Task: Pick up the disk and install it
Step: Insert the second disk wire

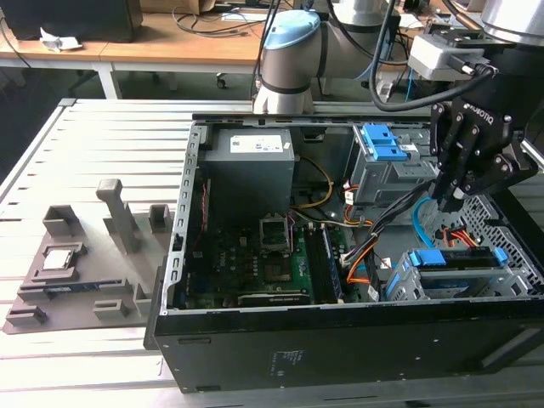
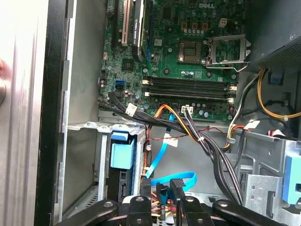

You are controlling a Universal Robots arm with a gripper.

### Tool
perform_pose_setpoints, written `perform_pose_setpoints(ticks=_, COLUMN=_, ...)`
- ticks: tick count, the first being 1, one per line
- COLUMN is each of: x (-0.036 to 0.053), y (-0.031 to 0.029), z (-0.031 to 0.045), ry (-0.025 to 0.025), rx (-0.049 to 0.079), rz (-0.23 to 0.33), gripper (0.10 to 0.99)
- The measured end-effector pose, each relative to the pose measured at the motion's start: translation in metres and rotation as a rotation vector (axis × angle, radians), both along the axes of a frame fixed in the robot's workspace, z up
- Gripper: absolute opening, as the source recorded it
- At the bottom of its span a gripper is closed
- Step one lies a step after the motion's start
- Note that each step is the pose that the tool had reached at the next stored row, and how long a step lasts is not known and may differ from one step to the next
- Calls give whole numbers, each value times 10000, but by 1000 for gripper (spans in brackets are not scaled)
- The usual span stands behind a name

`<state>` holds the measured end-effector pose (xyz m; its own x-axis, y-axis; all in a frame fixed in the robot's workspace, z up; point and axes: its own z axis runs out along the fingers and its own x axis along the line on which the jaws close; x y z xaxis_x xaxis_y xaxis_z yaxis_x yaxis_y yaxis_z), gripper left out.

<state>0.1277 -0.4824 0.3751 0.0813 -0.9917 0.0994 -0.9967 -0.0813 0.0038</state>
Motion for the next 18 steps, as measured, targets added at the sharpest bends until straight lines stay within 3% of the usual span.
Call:
perform_pose_setpoints(ticks=1, x=0, y=0, z=0, ry=0, rx=1, rz=-1, gripper=286)
perform_pose_setpoints(ticks=3, x=0, y=0, z=0, ry=0, rx=0, rz=0, gripper=161)
perform_pose_setpoints(ticks=8, x=0, y=-10, z=-2, ry=0, rx=1, rz=0, gripper=161)
perform_pose_setpoints(ticks=11, x=-1, y=-159, z=-23, ry=0, rx=-16, rz=-1, gripper=161)
perform_pose_setpoints(ticks=14, x=9, y=-294, z=-90, ry=-1, rx=-17, rz=2, gripper=161)
perform_pose_setpoints(ticks=18, x=77, y=-314, z=-177, ry=0, rx=-20, rz=4, gripper=161)
